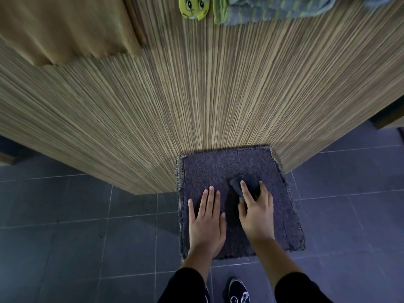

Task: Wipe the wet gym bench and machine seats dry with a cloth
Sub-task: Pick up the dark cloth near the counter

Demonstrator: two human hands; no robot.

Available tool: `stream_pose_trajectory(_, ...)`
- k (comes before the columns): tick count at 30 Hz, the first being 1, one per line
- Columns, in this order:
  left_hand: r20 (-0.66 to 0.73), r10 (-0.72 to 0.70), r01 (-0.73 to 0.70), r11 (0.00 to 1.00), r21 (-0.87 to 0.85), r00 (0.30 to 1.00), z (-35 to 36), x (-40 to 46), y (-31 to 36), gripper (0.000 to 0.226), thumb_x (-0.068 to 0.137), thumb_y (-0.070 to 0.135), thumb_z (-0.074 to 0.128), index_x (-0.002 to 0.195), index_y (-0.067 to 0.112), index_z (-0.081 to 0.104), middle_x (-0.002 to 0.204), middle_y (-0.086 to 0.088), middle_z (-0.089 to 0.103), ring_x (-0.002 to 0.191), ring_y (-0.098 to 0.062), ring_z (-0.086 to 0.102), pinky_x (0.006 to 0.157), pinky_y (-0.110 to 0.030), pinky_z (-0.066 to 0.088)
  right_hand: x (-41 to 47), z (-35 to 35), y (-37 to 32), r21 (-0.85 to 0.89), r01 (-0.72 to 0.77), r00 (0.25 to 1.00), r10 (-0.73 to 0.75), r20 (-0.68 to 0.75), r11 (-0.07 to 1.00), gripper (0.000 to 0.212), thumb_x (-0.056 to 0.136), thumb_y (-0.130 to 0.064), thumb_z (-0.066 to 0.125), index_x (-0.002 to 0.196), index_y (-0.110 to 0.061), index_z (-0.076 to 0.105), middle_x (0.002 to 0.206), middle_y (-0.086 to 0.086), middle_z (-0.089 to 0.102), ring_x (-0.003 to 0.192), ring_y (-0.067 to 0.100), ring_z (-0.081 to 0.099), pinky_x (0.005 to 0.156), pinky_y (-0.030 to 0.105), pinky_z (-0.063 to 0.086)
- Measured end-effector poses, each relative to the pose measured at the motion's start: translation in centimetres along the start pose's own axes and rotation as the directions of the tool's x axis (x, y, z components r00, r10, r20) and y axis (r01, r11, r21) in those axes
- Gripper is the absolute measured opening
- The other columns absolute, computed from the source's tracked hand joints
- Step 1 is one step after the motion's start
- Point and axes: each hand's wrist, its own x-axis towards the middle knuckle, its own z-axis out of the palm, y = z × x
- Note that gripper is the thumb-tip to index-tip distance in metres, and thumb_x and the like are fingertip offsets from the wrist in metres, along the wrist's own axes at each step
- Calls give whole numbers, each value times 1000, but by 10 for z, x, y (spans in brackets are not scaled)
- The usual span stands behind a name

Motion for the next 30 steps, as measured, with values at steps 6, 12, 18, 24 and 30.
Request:
stream_pose_trajectory(6, 161, -9, 6, 1000, 19, 987, -27, -4, 9, 55, 88, 37, 34, 130, 13, 60, 136, -3, 58, 122, -19, 58, 94, -54, 48, -9, -26, -8, -119, -120, 972, 141, 189, 986, 57, 82, -4, 66, 136, -17, 50, 129, 29, 48, 101, 47, 51, 70, 46, 53)
stream_pose_trajectory(12, 239, 29, -44, 997, 57, 971, -74, -27, 39, 58, 95, 35, 19, 145, 17, 42, 144, -2, 49, 129, -18, 49, 105, -52, 38, -47, -81, -6, 97, -328, 912, 289, 290, 940, 45, 95, -16, 45, 140, -20, 43, 131, 17, 45, 115, 39, 45, 88, 44, 46)
stream_pose_trajectory(18, 346, 97, -141, 984, 105, 933, -120, -49, 89, 53, 103, 33, 23, 154, 18, 20, 157, 1, 26, 143, -19, 26, 115, -50, 19, -81, -142, 0, 166, -457, 873, 405, 271, 874, 44, 94, -23, 47, 138, -27, 46, 139, 9, 43, 119, 33, 49, 88, 37, 46)
stream_pose_trajectory(24, 353, 254, -319, 937, 140, 901, -144, -77, 150, 52, 103, 32, 29, 153, 19, 20, 153, 0, 33, 140, -21, 29, 114, -50, 20, -126, -202, 22, 156, -560, 826, 536, 173, 814, 44, 92, -34, 49, 136, -32, 47, 137, 3, 46, 115, 28, 54, 84, 36, 47)
stream_pose_trajectory(30, 374, 395, -488, 849, 201, 839, -151, -107, 229, 47, 102, 31, 33, 148, 20, 30, 144, 0, 44, 134, -21, 36, 109, -46, 25, -178, -256, 70, 142, -669, 743, 662, 98, 730, 47, 92, -42, 48, 138, -37, 41, 130, 0, 48, 112, 23, 54, 86, 37, 49)
